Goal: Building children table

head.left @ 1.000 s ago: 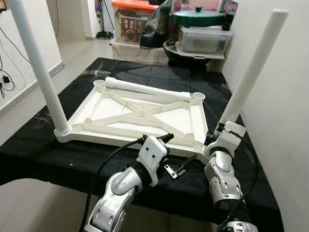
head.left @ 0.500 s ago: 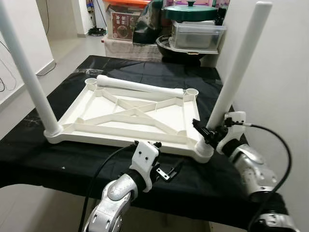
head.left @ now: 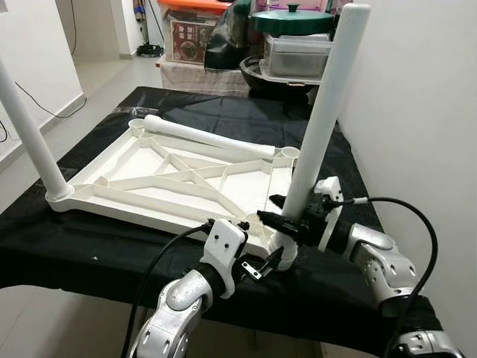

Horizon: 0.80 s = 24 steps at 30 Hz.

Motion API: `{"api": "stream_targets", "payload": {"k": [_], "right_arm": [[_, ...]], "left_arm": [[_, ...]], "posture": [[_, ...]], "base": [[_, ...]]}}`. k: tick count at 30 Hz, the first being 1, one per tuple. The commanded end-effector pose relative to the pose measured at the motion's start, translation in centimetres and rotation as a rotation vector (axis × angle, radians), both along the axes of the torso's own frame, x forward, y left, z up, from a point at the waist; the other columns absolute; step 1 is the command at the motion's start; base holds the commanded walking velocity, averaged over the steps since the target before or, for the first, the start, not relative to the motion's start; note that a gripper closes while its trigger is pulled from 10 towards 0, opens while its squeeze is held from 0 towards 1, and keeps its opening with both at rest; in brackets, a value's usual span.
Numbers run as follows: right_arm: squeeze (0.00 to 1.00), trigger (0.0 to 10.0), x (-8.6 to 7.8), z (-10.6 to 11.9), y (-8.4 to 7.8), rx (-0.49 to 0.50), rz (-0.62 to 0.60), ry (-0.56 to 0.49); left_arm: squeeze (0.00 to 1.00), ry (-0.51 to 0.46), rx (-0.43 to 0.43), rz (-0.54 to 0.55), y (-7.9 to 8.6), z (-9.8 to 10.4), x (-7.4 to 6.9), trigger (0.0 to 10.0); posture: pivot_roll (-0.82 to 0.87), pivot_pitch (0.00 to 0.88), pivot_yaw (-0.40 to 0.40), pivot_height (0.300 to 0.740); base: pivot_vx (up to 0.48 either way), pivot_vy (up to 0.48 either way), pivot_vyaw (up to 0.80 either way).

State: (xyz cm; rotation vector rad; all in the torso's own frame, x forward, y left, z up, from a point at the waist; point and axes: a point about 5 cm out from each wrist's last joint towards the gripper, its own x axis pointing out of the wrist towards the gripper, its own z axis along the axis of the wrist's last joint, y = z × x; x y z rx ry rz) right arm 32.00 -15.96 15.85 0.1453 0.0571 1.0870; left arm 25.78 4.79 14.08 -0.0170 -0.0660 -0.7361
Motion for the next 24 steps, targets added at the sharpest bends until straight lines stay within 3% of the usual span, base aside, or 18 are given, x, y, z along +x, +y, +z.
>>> {"api": "stream_targets", "payload": {"k": [1,4,5,7,8,9,10,11,13,14,16,17,19,20,21,22,23,24], "right_arm": [[0.00,0.0,-0.3,-0.3,0.6,-0.004,0.035,0.013],[0.00,0.0,1.1,-0.8,0.3,-0.080,-0.168,-0.033],[0.00,0.0,1.1,-0.8,0.3,-0.080,-0.168,-0.033],[0.00,0.0,1.7,-0.8,0.1,-0.074,-0.252,-0.029],[0.00,0.0,2.2,-0.9,-0.4,-0.072,-0.358,-0.020],[0.00,0.0,2.2,-0.9,-0.4,-0.072,-0.358,-0.020],[0.00,0.0,2.9,-0.8,-1.2,-0.042,-0.521,0.008],[0.00,0.0,2.9,-0.8,-1.2,-0.042,-0.521,0.008],[0.00,0.0,3.7,-1.2,-3.2,-0.040,-0.846,0.086],[0.00,0.0,3.6,-1.7,-4.4,-0.035,-1.055,0.143],[0.00,0.0,3.6,-1.7,-4.4,-0.035,-1.055,0.143],[0.00,0.0,3.3,-2.1,-5.2,-0.037,-1.184,0.181],[0.00,0.0,3.3,-2.1,-5.2,-0.037,-1.184,0.181],[0.00,0.0,2.7,-2.5,-6.1,-0.042,-1.341,0.207],[0.00,0.0,2.7,-2.5,-6.1,-0.042,-1.341,0.207],[0.00,0.0,2.0,-2.9,-6.5,-0.037,-1.474,0.221],[0.00,0.0,2.0,-2.9,-6.5,-0.037,-1.474,0.221],[0.00,0.0,1.5,-3.0,-5.7,-0.013,-1.571,0.220]], "left_arm": [[0.00,0.011,0.005,-0.002,0.1,-0.1,-0.3,10.0],[0.00,0.014,0.005,-0.004,0.1,-0.1,-0.2,10.0],[0.00,0.014,0.005,-0.004,0.1,-0.1,-0.2,10.0],[0.00,0.014,0.005,-0.003,0.2,-0.1,-0.2,10.0],[0.00,0.014,0.004,-0.003,0.2,-0.1,-0.2,10.0],[0.00,0.014,0.004,-0.003,0.2,-0.1,-0.2,10.0],[0.00,0.014,0.003,-0.002,0.2,0.0,-0.1,10.0],[0.00,0.014,0.003,-0.002,0.2,0.0,-0.1,10.0],[0.00,0.012,0.001,-0.001,0.2,0.1,-0.1,10.0],[0.00,0.010,0.000,-0.001,0.2,0.2,0.0,10.0],[0.00,0.010,0.000,-0.001,0.2,0.2,0.0,10.0],[0.00,0.008,0.000,-0.001,0.2,0.2,0.0,10.0],[0.00,0.008,0.000,-0.001,0.2,0.2,0.0,10.0],[0.00,0.008,0.001,-0.001,0.2,0.3,0.0,10.0],[0.00,0.008,0.001,-0.001,0.2,0.3,0.0,10.0],[0.00,0.009,0.002,-0.002,0.2,0.3,0.0,10.0],[0.00,0.009,0.002,-0.002,0.2,0.3,0.0,10.0],[0.00,0.006,0.004,-0.003,0.2,0.3,0.1,10.0]], "posture": [[0.14,0.000,-0.076,0.740],[0.13,0.000,-0.071,0.740],[0.13,0.000,-0.071,0.740],[0.12,0.000,-0.064,0.740],[0.12,0.000,-0.059,0.740],[0.12,0.000,-0.059,0.740],[0.11,0.000,-0.058,0.740],[0.11,0.000,-0.058,0.740],[0.11,0.000,-0.061,0.740],[0.11,0.000,-0.056,0.740],[0.11,0.000,-0.056,0.740],[0.11,0.000,-0.056,0.740],[0.11,0.000,-0.056,0.740],[0.10,0.000,-0.051,0.740],[0.10,0.000,-0.051,0.740],[0.10,0.000,-0.045,0.740],[0.10,0.000,-0.045,0.740],[0.10,0.000,-0.043,0.740]], "base": [[0.000,0.000,0.00],[0.000,0.000,0.00],[0.000,0.000,0.00],[0.000,0.000,0.00],[0.000,0.000,0.00],[0.000,0.000,0.00],[0.000,0.000,0.00],[0.000,0.000,0.00],[0.000,0.000,0.00],[0.000,0.000,0.00],[0.000,0.000,0.00],[0.000,0.000,0.00],[0.000,0.000,0.00],[0.000,0.000,0.00],[0.000,0.000,0.00],[0.000,0.000,0.00],[0.000,0.000,0.00],[0.000,0.000,0.00]]}}
